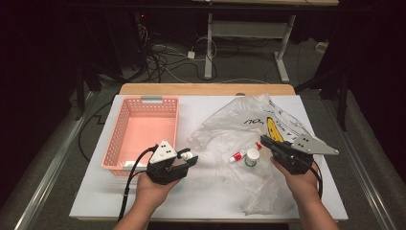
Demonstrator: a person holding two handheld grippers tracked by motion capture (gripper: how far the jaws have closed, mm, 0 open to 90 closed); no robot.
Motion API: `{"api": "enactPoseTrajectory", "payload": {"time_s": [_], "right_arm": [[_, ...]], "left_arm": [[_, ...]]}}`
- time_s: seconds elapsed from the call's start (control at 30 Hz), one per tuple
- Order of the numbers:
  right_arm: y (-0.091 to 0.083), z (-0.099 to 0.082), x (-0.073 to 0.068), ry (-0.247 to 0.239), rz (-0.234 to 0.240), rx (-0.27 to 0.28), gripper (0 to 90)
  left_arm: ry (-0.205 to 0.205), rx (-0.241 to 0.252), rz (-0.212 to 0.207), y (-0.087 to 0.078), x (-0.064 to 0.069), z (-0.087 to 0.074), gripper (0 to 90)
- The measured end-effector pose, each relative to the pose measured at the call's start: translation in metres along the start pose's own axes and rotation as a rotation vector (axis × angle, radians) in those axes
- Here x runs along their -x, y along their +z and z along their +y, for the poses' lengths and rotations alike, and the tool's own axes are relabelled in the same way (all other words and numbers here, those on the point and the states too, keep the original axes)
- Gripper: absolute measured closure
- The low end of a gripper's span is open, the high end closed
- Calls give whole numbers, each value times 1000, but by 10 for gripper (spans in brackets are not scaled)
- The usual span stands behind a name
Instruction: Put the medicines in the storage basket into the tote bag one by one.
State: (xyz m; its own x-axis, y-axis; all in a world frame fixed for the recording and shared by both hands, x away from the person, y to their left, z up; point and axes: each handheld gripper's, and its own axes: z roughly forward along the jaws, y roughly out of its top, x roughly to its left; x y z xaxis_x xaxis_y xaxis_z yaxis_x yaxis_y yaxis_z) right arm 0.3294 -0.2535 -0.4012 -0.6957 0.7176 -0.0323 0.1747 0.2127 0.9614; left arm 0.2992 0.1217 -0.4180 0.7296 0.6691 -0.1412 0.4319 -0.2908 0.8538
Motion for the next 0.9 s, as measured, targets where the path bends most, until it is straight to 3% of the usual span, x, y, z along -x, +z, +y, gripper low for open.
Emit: {"api": "enactPoseTrajectory", "payload": {"time_s": [0.57,0.9], "right_arm": [[1,0,0,2,-4,-2,900],[1,0,-1,-4,-3,-2,900]], "left_arm": [[39,-64,-2,37,10,-6,578],[40,-42,-5,49,12,3,578]]}}
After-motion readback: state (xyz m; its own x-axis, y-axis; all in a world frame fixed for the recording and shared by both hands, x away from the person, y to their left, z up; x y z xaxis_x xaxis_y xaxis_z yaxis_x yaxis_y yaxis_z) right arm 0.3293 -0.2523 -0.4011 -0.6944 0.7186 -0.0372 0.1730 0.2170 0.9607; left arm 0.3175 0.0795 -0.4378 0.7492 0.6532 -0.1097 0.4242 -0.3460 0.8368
